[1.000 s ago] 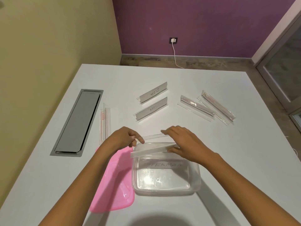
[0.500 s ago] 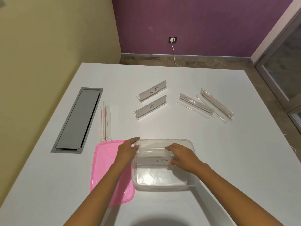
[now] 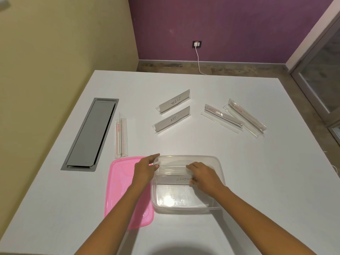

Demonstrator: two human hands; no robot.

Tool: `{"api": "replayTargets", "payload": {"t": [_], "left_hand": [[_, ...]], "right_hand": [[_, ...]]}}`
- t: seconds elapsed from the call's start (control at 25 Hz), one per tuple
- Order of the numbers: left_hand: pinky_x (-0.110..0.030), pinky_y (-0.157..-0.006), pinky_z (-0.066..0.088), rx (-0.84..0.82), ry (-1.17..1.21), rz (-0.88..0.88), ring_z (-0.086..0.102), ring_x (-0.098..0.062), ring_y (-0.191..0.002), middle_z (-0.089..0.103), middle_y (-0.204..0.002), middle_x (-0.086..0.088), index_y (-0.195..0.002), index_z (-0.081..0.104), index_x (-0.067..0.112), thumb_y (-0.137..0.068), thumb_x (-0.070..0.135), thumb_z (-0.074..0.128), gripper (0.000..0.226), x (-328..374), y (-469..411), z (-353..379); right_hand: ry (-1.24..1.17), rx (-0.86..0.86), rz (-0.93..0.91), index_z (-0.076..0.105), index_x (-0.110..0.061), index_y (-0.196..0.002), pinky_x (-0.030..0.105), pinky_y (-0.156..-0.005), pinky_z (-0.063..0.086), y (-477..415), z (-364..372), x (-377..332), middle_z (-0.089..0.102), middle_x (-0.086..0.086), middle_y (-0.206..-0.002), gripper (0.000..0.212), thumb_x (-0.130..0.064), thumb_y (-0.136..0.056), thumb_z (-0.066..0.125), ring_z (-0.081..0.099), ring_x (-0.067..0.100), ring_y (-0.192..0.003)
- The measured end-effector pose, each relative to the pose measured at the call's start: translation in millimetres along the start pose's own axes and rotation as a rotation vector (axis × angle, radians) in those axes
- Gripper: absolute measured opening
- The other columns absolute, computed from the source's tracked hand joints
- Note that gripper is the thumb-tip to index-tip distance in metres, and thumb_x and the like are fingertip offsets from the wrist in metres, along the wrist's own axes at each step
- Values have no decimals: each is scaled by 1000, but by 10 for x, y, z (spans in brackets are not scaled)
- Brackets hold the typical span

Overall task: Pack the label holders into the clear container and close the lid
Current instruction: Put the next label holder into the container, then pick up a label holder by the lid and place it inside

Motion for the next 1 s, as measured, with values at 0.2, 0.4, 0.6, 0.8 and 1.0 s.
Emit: {"api": "replayTargets", "payload": {"t": [0.2, 0.4, 0.6, 0.8, 1.0], "left_hand": [[-29, -105, 36, -2, 24, 5, 55, -21, -122, 60, -131, -7, -130, 56, 19, -86, 9, 63, 45, -37, -22, 20], [-20, -80, 45, 199, 108, 24, 61, -20, -102, 64, -123, -5, -123, 60, 13, -81, 15, 71, 43, -72, -118, -215], [-47, -96, 43, 555, -85, -182, 52, -39, -117, 52, -129, -23, -125, 54, 2, -83, 15, 69, 46, -216, -502, -682], [-52, -91, 46, 531, -155, -372, 53, -43, -114, 53, -126, -26, -123, 52, -1, -86, 18, 65, 44, -492, -751, -808], [-44, -76, 53, 589, -134, -342, 65, -42, -91, 68, -99, -26, -98, 69, -4, -90, 10, 56, 20, -511, -859, -837]], "right_hand": [[-40, 105, -13, 57, -14, -126, 35, -91, 49, 77, -129, -103, 58, 4, -129, 45, -23, -84, 68, 53, 23, -120], [-74, 531, 39, 67, -12, -103, 36, -77, 54, 135, -473, -100, 67, 5, -101, 23, -7, -81, 71, 62, 25, -96], [-98, 444, 193, 68, -9, -108, 39, -85, 51, 24, -533, 25, 69, 10, -105, 25, -1, -84, 64, 62, 29, -98], [-126, 360, 214, 69, -11, -114, 41, -83, 50, -6, -497, 32, 72, 11, -99, 36, 6, -84, 60, 60, 34, -95], [-128, 383, 206, 70, -10, -113, 41, -81, 52, -13, -482, 29, 72, 13, -93, 40, 11, -80, 61, 60, 36, -89]]}}
Point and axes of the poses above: each hand's wrist, its own y-axis away from the middle knuckle, its own z-axis out of the palm, x = y × z, the point moved 3 cm from there along -y, towards the middle knuckle
